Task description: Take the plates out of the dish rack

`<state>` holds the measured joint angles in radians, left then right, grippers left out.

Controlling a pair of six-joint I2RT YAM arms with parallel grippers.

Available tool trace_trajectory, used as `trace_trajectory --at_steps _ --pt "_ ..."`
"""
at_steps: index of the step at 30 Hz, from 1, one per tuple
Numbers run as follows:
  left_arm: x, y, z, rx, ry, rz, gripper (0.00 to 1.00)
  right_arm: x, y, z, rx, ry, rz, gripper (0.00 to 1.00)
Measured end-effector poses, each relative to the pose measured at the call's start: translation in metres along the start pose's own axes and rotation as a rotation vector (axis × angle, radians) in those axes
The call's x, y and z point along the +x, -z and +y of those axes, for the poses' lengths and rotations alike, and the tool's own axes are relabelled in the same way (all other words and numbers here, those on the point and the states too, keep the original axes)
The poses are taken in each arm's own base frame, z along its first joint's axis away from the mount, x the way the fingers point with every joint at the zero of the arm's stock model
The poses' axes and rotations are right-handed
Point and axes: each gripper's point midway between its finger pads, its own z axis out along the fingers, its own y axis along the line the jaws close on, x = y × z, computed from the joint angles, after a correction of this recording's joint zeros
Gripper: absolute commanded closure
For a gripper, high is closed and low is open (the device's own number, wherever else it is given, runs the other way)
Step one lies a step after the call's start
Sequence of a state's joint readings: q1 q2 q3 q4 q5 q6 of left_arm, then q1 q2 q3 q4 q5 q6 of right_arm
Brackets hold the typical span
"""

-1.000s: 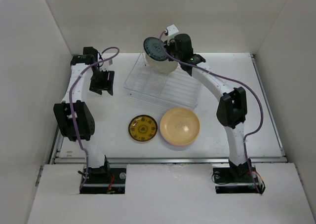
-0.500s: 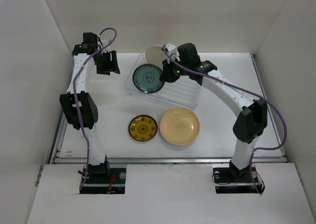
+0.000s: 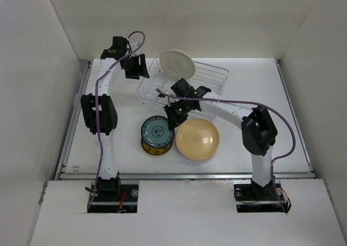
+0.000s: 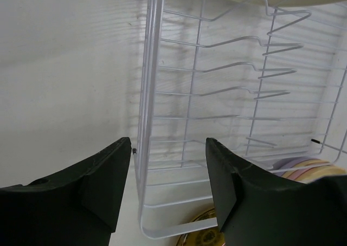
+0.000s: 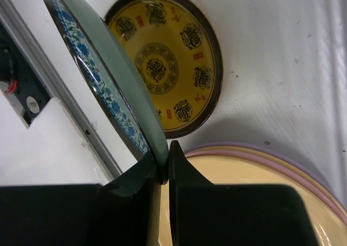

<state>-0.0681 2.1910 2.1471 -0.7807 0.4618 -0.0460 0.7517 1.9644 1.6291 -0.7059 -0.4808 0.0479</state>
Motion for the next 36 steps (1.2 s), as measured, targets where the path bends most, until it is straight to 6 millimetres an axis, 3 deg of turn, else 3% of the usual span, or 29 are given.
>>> trace_trajectory --at_steps 6,9,12,14,17,18,25,30,33,36 --pt "0.010 -0.016 -0.004 -0.016 -0.015 0.035 0.50 0.016 -0.027 -0.011 0.065 -0.032 0.080 0.96" --pt "0.014 -0.023 0.002 -0.032 -0.011 0.051 0.52 0.019 -0.039 -0.015 0.082 -0.051 0.101 0.86" --pt "0.022 -0.032 0.006 -0.044 -0.009 0.079 0.57 0.018 -0.041 -0.017 0.091 -0.063 0.101 0.66" --pt "0.028 -0.037 0.008 -0.048 -0.008 0.102 0.67 0.018 -0.042 -0.017 0.103 -0.058 0.099 0.51" --pt "0.037 -0.045 0.011 -0.063 -0.019 0.133 0.87 0.016 -0.042 -0.018 0.121 -0.053 0.095 0.40" --pt "0.038 -0.047 0.013 -0.069 -0.021 0.136 1.00 0.016 -0.042 -0.018 0.126 -0.047 0.095 0.40" --pt "0.042 -0.048 0.011 -0.060 -0.046 0.150 1.00 0.016 -0.038 -0.019 0.170 -0.025 0.103 0.35" --pt "0.044 -0.048 0.010 -0.061 -0.007 0.124 1.00 -0.012 -0.014 -0.010 0.191 0.016 0.024 0.35" --pt "0.051 -0.044 0.008 -0.058 0.034 0.109 1.00 -0.050 0.020 0.008 0.179 0.061 -0.104 0.35" --pt "0.057 -0.040 0.007 -0.060 0.081 0.105 1.00 -0.096 0.070 0.017 0.205 0.099 -0.286 0.35"
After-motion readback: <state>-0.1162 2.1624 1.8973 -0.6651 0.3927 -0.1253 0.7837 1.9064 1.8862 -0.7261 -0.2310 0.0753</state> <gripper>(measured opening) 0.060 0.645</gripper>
